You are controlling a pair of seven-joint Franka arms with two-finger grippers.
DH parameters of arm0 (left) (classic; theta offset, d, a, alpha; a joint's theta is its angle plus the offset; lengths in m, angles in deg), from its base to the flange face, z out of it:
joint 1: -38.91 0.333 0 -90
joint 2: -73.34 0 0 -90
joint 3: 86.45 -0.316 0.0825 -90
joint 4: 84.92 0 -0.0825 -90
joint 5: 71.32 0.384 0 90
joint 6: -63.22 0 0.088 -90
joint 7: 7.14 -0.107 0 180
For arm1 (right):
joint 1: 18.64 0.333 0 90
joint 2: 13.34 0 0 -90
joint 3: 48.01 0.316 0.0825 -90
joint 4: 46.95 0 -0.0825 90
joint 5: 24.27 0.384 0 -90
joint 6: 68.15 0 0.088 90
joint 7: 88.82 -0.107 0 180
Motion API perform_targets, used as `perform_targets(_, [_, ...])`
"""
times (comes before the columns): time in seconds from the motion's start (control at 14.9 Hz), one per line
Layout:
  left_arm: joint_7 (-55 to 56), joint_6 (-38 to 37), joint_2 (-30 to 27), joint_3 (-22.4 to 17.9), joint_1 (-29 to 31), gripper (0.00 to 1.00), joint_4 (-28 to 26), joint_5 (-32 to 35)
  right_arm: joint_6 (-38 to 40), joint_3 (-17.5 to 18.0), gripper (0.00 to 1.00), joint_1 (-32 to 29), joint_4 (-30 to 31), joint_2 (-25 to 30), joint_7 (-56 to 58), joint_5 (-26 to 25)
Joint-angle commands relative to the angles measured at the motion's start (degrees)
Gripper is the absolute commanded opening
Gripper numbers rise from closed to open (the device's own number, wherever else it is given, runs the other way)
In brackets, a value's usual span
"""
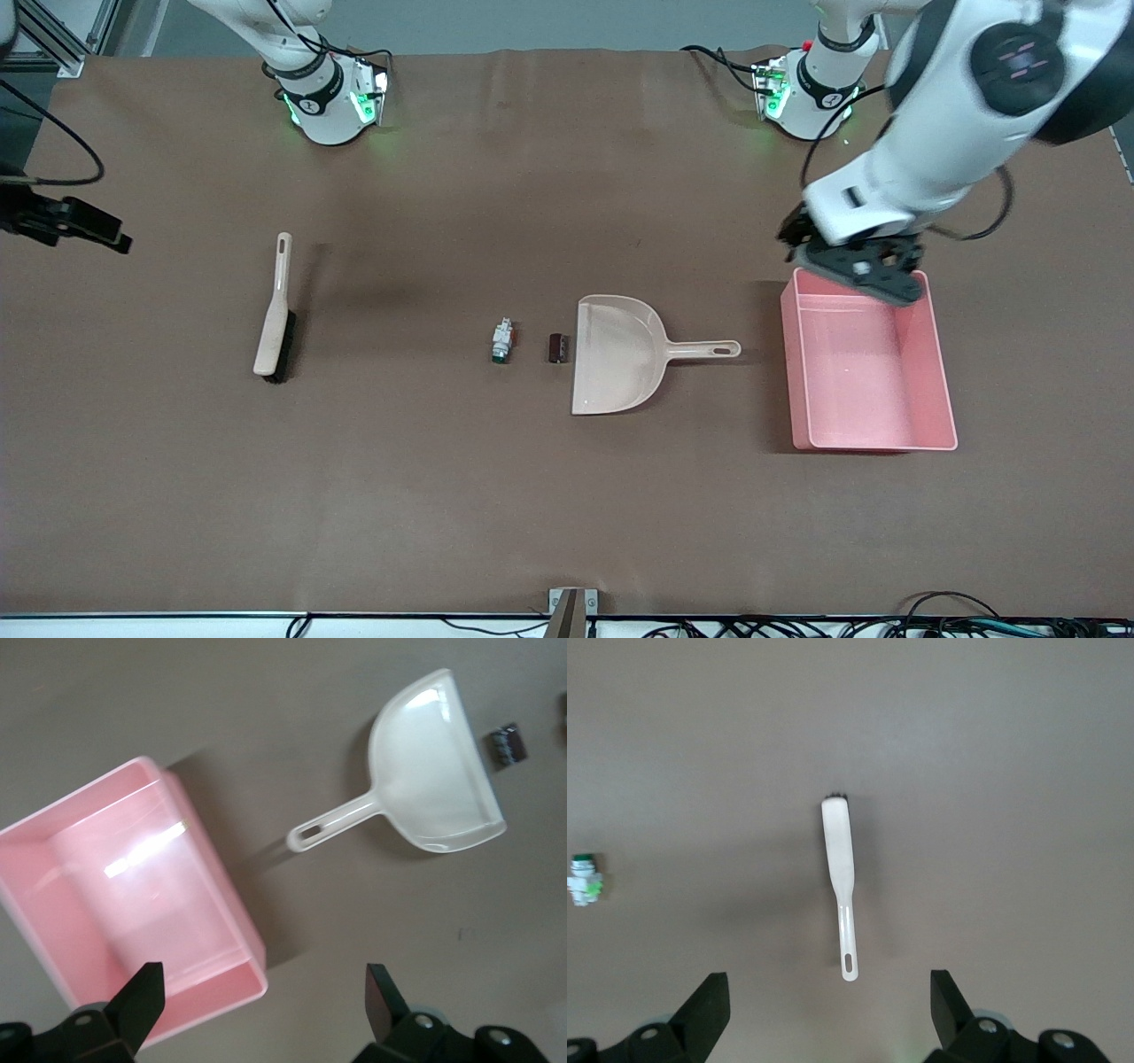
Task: Clean e-waste and dump in bin
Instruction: 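Reach the left gripper to the dustpan handle while the right gripper reaches the brush, then grasp the dustpan handle with the left gripper while the right gripper grasps the brush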
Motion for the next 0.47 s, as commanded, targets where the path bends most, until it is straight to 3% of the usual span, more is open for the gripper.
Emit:
perform_targets(0.0, [-7.13, 4.46, 5.39, 2.12, 0.44, 1.0, 1.34, 0.97, -6.35, 0.53, 1.0, -0.35, 9.84, 2.78, -0.9, -0.32])
perform_targets(0.4, [-21.98, 16.6, 12.43, 3.71, -1.22, 0.94, -2.95, 2.03, -28.3, 0.53, 1.0, -1.31, 26.45, 2.17, -0.82, -0.15])
